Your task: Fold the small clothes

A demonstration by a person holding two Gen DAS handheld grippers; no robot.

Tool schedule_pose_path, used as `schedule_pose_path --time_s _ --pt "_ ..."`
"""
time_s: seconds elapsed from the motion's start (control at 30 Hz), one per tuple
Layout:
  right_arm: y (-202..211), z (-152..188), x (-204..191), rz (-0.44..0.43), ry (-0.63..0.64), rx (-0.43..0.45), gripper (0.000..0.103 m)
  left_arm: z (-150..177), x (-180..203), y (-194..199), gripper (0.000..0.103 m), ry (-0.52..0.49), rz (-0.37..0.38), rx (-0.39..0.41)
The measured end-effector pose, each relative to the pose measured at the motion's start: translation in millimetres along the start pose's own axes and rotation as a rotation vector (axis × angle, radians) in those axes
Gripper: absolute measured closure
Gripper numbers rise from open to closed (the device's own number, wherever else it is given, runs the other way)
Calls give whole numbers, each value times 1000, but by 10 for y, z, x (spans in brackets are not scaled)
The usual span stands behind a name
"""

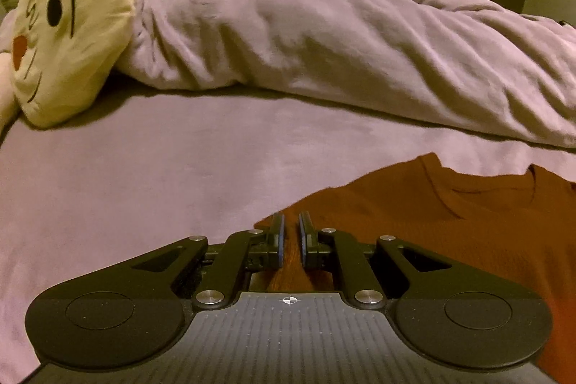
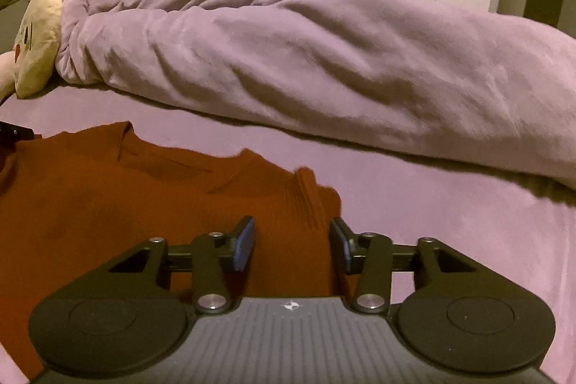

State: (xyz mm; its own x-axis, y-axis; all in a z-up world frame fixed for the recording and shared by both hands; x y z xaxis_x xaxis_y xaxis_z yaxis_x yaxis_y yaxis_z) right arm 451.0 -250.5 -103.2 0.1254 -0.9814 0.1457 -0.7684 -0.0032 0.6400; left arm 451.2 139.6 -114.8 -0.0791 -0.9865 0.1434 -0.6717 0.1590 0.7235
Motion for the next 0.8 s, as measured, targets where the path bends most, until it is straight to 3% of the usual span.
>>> schedule_pose_path --time_s 0.03,0.07,0.13,0.37,0.57,0.7,0.8 --pt "-28 -25 -38 3 16 -4 68 1 6 -4 92 -1 2 -1" --pt "-56 -41 -74 2 31 -12 83 10 8 -4 92 2 8 -3" --pt "-98 -50 -130 -6 57 -34 98 35 2 -9 92 10 23 -13" --pt "-5 -98 -68 88 87 26 100 16 -12 63 93 1 17 8" --pt "163 -421 76 169 74 124 100 -352 -17 280 94 9 -16 123" --pt "129 -651 124 242 76 164 100 -633 -18 269 94 13 -67 183" --pt "-12 -741 221 295 46 147 100 -744 -33 191 93 1 -143 211"
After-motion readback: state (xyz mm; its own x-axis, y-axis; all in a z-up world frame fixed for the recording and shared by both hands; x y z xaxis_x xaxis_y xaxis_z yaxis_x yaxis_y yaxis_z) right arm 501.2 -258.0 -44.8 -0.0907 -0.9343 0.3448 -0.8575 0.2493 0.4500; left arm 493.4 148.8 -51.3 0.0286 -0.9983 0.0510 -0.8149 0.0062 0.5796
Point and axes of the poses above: each gripper's, at about its wrist camera, not at the fingertips, and y roughly against the way its jaws point, x to its right, z to its underside, the point moved 9 cm from there along -y, roughly the way its jaws point, and after that the axes turned 9 degrees about z, right-handed, at the moved point
